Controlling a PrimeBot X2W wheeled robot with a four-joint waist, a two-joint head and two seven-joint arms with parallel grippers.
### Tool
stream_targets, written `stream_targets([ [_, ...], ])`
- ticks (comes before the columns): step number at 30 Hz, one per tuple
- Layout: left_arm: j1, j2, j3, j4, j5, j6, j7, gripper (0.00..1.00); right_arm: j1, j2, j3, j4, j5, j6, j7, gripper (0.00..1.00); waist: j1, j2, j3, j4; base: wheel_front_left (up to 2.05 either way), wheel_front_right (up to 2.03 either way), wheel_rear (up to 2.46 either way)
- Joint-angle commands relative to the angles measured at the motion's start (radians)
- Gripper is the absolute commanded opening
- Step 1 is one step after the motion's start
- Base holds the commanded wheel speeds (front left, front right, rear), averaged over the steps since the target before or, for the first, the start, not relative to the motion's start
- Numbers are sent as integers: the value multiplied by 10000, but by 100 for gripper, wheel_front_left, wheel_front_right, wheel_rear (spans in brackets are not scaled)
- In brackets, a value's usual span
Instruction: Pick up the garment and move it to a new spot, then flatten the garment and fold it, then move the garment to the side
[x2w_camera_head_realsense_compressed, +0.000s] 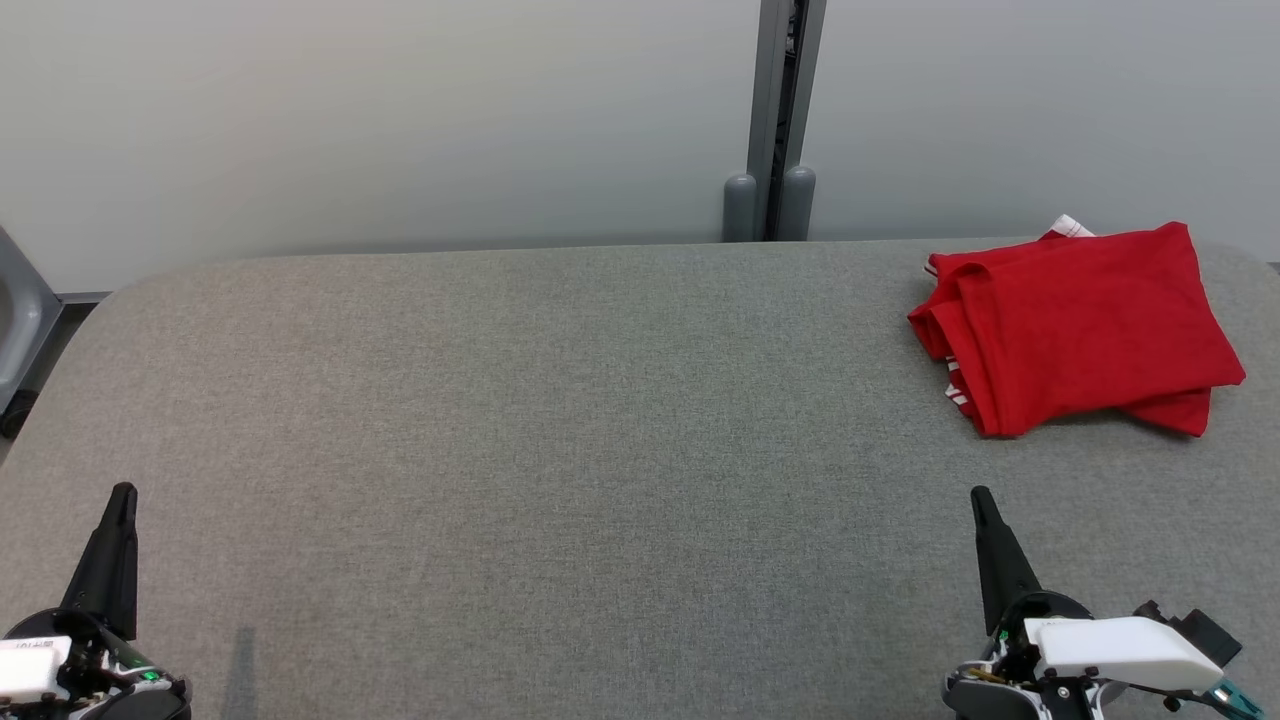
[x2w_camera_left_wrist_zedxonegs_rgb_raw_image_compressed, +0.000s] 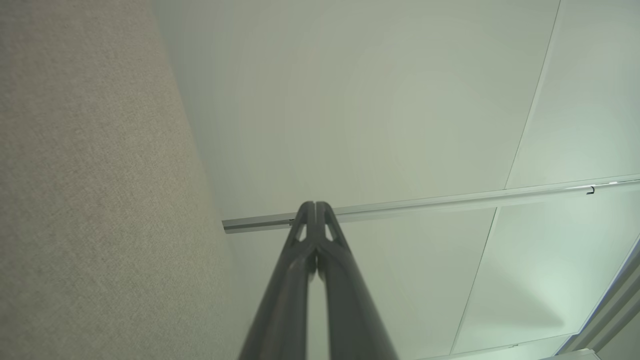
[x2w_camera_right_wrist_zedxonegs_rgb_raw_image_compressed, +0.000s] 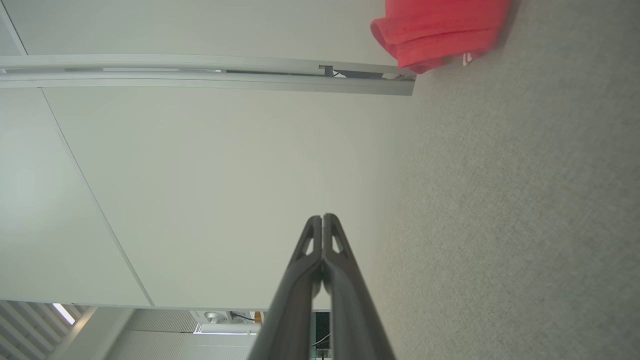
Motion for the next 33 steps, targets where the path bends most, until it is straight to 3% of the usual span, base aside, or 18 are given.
stream_targets([
  [1,-152,49,38,-3,-52,-78,20,0,-69,-46,-32,-19,20,4,21,0,0,0,0,0,0,0,0],
  [33,-145,50,36,-5,-54,-79,19,0,-69,-48,-29,-19,21,4,18,0,0,0,0,0,0,0,0],
])
